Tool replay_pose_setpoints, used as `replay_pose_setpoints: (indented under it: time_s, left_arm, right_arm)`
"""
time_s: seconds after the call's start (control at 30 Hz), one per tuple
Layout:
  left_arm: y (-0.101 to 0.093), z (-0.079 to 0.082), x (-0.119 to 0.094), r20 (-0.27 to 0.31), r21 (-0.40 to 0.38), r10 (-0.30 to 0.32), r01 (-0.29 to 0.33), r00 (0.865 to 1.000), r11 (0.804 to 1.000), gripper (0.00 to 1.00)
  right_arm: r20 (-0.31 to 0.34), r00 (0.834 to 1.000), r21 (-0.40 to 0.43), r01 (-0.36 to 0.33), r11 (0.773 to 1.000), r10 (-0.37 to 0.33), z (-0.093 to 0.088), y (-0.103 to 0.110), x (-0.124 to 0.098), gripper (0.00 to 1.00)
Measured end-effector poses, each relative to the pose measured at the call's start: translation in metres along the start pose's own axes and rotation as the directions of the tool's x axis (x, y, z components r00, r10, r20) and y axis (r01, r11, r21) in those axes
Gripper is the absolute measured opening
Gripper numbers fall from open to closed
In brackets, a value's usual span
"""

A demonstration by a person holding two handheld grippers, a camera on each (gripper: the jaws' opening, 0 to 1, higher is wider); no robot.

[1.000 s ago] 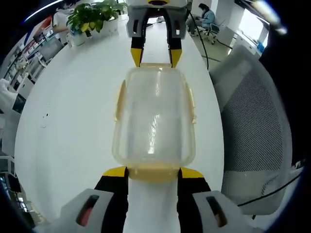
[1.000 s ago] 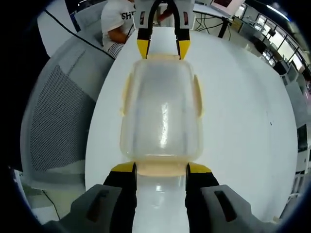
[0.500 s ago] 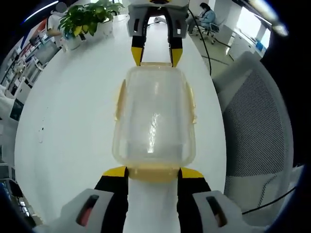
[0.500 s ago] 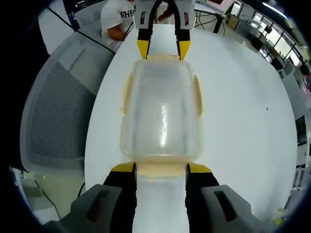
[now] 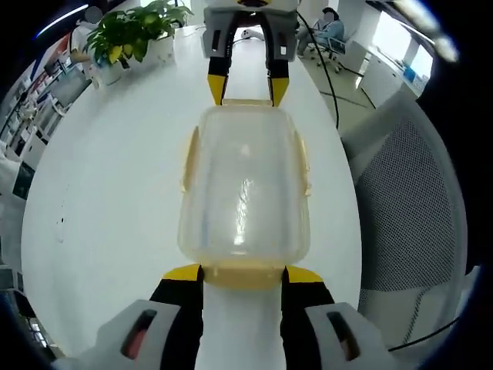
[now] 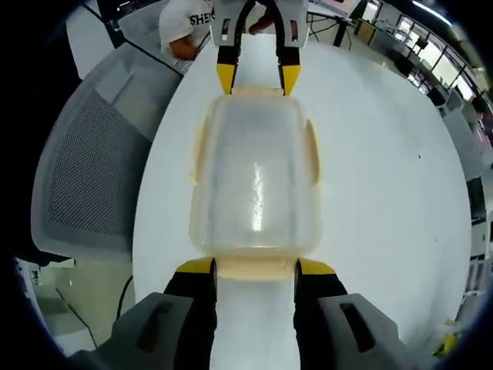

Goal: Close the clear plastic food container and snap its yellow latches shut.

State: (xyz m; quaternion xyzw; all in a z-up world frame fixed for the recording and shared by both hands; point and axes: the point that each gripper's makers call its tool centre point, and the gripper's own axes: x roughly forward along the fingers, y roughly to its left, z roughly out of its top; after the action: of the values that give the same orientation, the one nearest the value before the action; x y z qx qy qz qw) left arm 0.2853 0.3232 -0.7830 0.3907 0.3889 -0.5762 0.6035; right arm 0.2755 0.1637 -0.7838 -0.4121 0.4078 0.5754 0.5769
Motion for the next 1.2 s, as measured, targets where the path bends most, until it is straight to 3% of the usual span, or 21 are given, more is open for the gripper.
replay_pose_setpoints:
  time_s: [1.2]
  left_arm:
    - [-0.0023,-0.0035,0.0074,0.004,0.007,-0.005,0.005,1.000,1.000,0.35]
  right_arm:
    - [0.063,0.998,-0.015,0.019,1.000,-0.018,-0.0041,0.0029,0.0088,0.38]
